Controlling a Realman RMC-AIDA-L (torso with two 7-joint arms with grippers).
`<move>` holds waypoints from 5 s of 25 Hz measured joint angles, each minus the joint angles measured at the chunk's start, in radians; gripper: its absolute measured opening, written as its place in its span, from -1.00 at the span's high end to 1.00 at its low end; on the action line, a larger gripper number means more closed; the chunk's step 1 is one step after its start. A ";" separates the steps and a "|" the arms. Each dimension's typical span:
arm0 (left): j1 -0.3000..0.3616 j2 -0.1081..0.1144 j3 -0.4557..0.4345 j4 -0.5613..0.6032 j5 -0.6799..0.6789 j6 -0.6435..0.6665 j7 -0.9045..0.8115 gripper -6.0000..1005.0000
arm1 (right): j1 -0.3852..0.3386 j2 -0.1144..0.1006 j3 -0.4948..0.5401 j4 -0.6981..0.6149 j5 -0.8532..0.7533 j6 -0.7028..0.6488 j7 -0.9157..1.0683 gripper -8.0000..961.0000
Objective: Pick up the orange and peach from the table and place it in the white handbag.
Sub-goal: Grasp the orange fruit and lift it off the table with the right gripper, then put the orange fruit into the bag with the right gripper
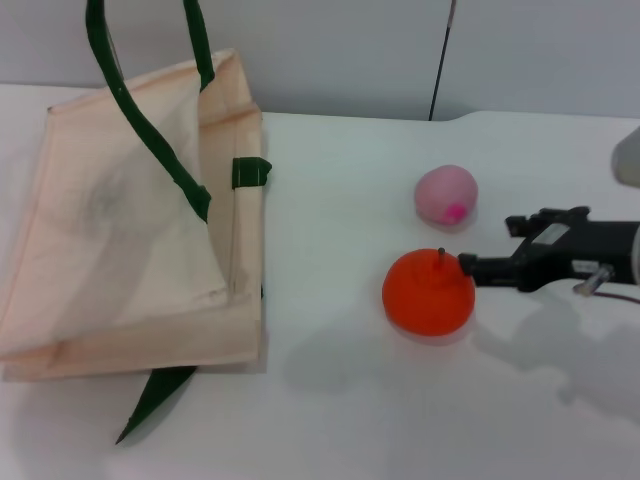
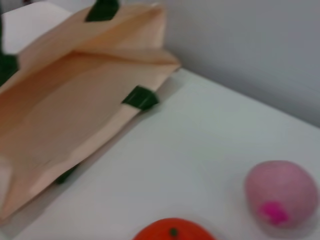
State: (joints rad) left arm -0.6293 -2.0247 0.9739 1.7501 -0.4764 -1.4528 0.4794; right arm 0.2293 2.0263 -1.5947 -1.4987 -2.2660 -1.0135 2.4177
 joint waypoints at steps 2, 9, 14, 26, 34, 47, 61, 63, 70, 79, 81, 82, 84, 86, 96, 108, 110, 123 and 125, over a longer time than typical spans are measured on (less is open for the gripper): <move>-0.001 0.000 0.000 0.004 0.000 0.000 0.001 0.73 | 0.009 -0.001 -0.011 -0.004 -0.001 -0.023 0.005 -0.69; -0.007 0.000 -0.003 0.005 0.001 0.000 0.005 0.73 | 0.041 -0.002 -0.020 -0.012 -0.001 -0.079 0.006 -0.74; -0.026 -0.001 -0.003 0.005 -0.003 0.003 0.005 0.73 | 0.080 -0.003 -0.047 0.037 0.028 -0.077 0.000 -0.77; -0.044 -0.005 0.013 0.001 -0.006 0.003 0.007 0.73 | 0.171 -0.003 -0.072 0.188 0.033 -0.042 -0.003 -0.81; -0.041 -0.005 0.019 -0.002 -0.007 0.001 0.010 0.73 | 0.171 -0.005 -0.053 0.199 0.012 -0.005 -0.002 -0.82; -0.043 -0.005 0.028 0.002 -0.009 0.000 0.010 0.73 | 0.191 -0.004 -0.057 0.239 -0.010 0.008 0.008 -0.82; -0.047 -0.005 0.028 0.006 -0.009 0.000 0.010 0.73 | 0.290 -0.005 -0.075 0.397 -0.008 -0.006 0.001 -0.74; -0.047 -0.005 0.028 0.006 -0.010 0.000 0.010 0.73 | 0.300 -0.006 -0.075 0.411 -0.010 -0.006 0.000 -0.70; -0.042 -0.005 0.028 0.006 -0.011 0.000 0.010 0.73 | 0.299 -0.008 -0.063 0.384 -0.009 -0.022 0.001 -0.35; -0.037 -0.005 0.028 0.006 -0.012 0.000 0.013 0.73 | 0.276 -0.008 -0.060 0.309 -0.015 -0.020 0.007 -0.18; -0.037 -0.005 0.028 0.006 -0.012 0.000 0.013 0.73 | 0.265 -0.008 -0.055 0.286 -0.016 -0.016 0.007 -0.15; -0.036 -0.005 0.028 0.006 -0.012 0.000 0.013 0.73 | 0.262 -0.008 -0.053 0.281 -0.017 -0.015 0.007 -0.14; -0.036 -0.006 0.028 0.006 -0.012 0.000 0.013 0.73 | 0.255 -0.008 -0.046 0.271 -0.017 -0.012 0.007 -0.12; -0.036 -0.006 0.028 0.006 -0.012 0.000 0.013 0.73 | 0.246 -0.007 -0.035 0.254 -0.017 -0.009 0.007 -0.09; -0.037 -0.006 0.028 0.017 -0.036 0.003 0.014 0.73 | 0.210 -0.004 -0.025 0.125 -0.007 0.018 -0.001 0.05; -0.059 -0.008 0.081 0.019 -0.098 0.013 0.008 0.73 | 0.304 -0.002 -0.157 0.219 0.141 0.143 -0.090 0.32; -0.061 -0.008 0.081 0.022 -0.114 0.013 0.007 0.73 | 0.325 -0.002 -0.174 0.255 0.154 0.166 -0.104 0.35; -0.071 -0.008 0.126 0.032 -0.177 0.030 -0.008 0.73 | 0.400 -0.004 -0.209 0.349 0.193 0.275 -0.162 0.49; -0.071 -0.008 0.141 0.032 -0.178 0.038 -0.014 0.73 | 0.406 -0.004 -0.217 0.364 0.228 0.287 -0.183 0.52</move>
State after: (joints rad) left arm -0.7008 -2.0325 1.1146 1.7825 -0.6546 -1.4147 0.4657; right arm 0.6358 2.0225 -1.8114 -1.1351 -2.0381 -0.7269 2.2348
